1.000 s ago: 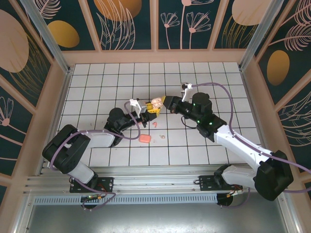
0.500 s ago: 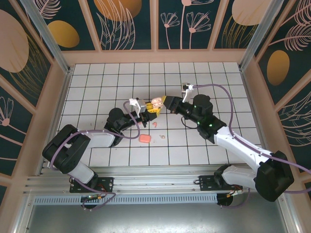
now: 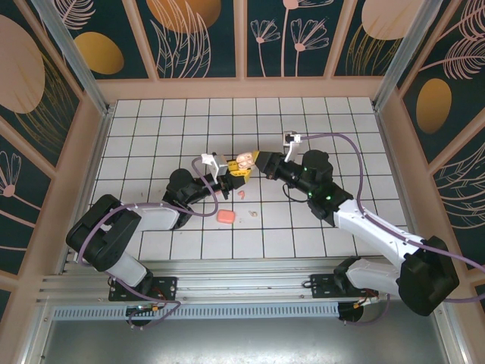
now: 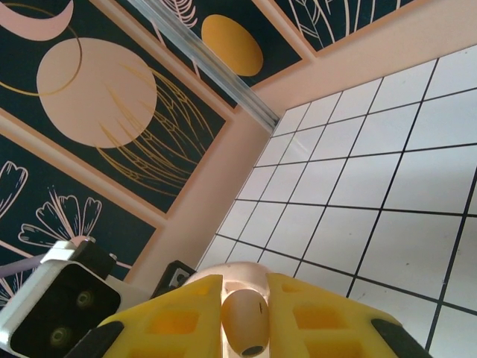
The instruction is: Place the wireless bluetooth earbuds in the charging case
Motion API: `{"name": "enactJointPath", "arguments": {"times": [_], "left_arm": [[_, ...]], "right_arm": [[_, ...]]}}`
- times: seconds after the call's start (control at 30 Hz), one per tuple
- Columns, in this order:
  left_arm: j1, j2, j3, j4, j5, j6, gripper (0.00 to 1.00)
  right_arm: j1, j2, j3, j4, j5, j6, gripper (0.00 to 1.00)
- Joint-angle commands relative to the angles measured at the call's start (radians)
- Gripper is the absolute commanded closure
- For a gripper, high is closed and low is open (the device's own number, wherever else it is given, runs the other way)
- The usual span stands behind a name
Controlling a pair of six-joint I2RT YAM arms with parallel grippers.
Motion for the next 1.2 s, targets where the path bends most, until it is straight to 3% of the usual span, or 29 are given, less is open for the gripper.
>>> {"name": "enactJointPath", "arguments": {"times": [0.0,0.77,1.17], "left_arm": [[-0.005,-0.015,0.044,0.102,0.000,-0.018,0.92],[-0.005,-0.051,0.047,0.036,-0.025,0.052,0.92],[-0.006,-0.054,0.045,0.004,-0.023,0.076,0.92]], "right_arm": [[0.012,-0.020,-0.019,-0.016,-0.018,-0.040,0.80],[0.062,-0.033,0.027,-0.184,0.085,-0.128,0.79],[0.062,-0.069,0.089,-0.216,0.055,-0.154,0.49]]}}
